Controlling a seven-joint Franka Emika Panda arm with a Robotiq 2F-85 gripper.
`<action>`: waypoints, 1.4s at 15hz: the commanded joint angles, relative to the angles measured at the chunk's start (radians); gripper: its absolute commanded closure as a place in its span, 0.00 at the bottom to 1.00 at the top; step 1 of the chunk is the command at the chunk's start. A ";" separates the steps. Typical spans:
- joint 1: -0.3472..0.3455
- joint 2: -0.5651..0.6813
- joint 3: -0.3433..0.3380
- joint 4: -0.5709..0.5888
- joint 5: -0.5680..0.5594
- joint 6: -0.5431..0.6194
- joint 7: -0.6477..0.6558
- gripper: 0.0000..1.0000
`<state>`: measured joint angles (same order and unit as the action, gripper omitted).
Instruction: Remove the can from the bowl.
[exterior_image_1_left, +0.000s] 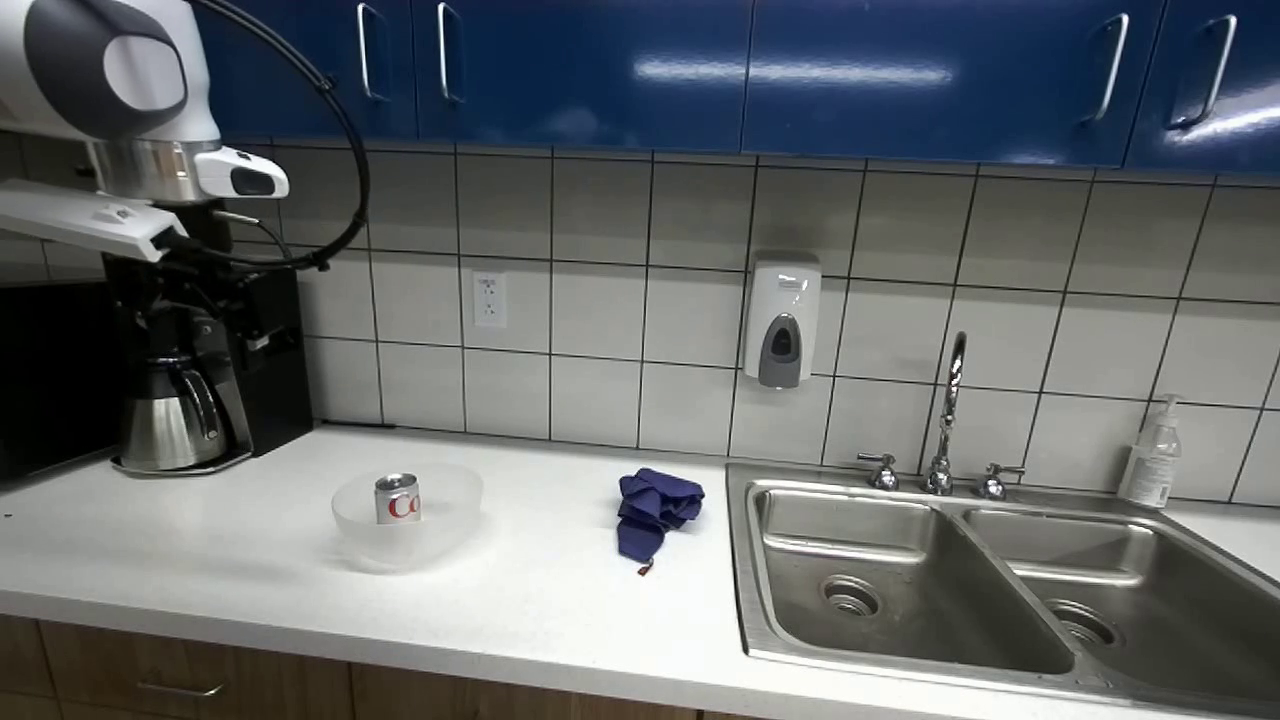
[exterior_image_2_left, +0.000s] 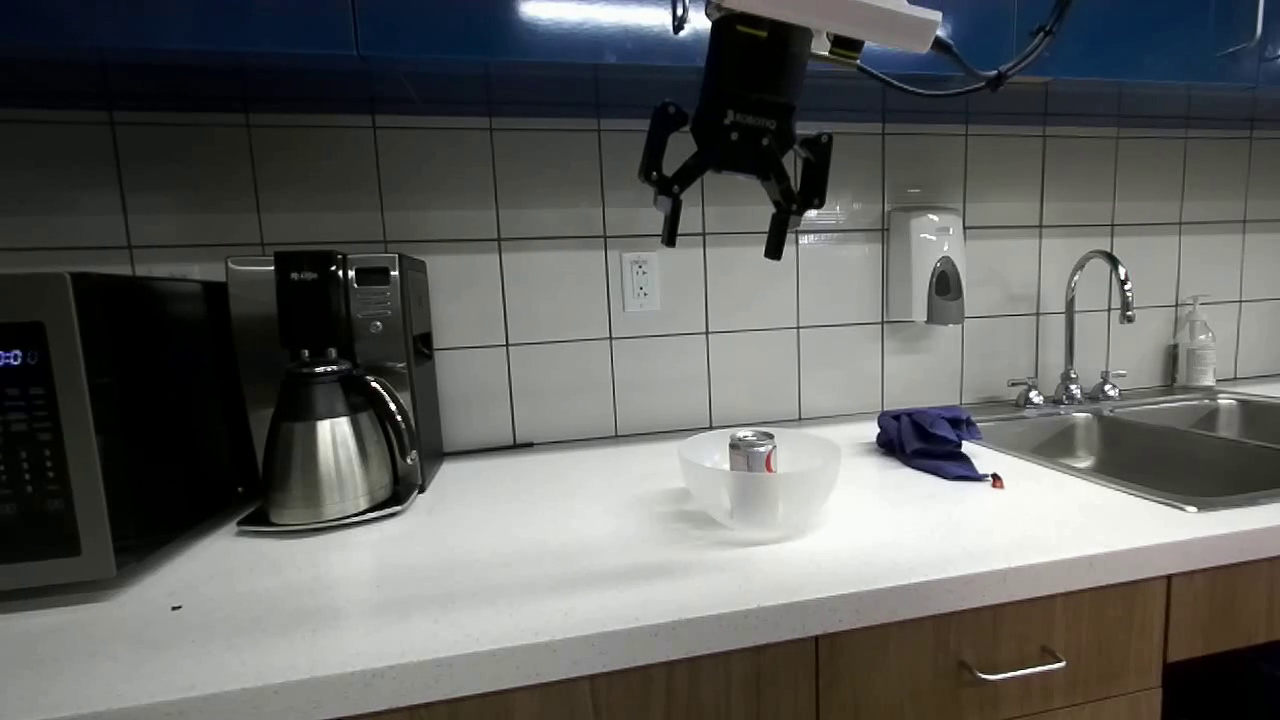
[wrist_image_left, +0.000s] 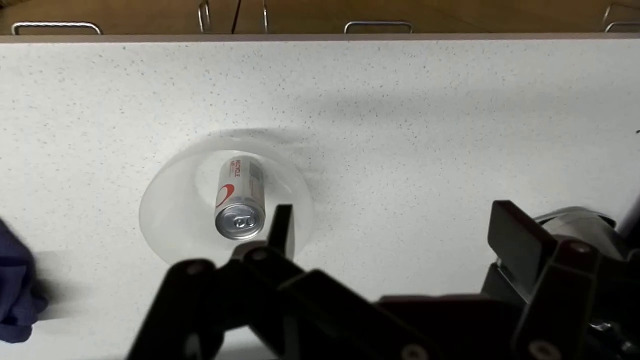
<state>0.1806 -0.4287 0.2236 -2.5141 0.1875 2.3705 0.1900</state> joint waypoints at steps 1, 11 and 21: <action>0.005 0.025 -0.021 -0.004 -0.016 0.012 -0.045 0.00; -0.017 0.165 -0.073 0.002 -0.081 0.140 -0.151 0.00; -0.038 0.382 -0.108 0.054 -0.149 0.314 -0.200 0.00</action>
<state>0.1632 -0.1099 0.1201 -2.5042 0.0701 2.6596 0.0161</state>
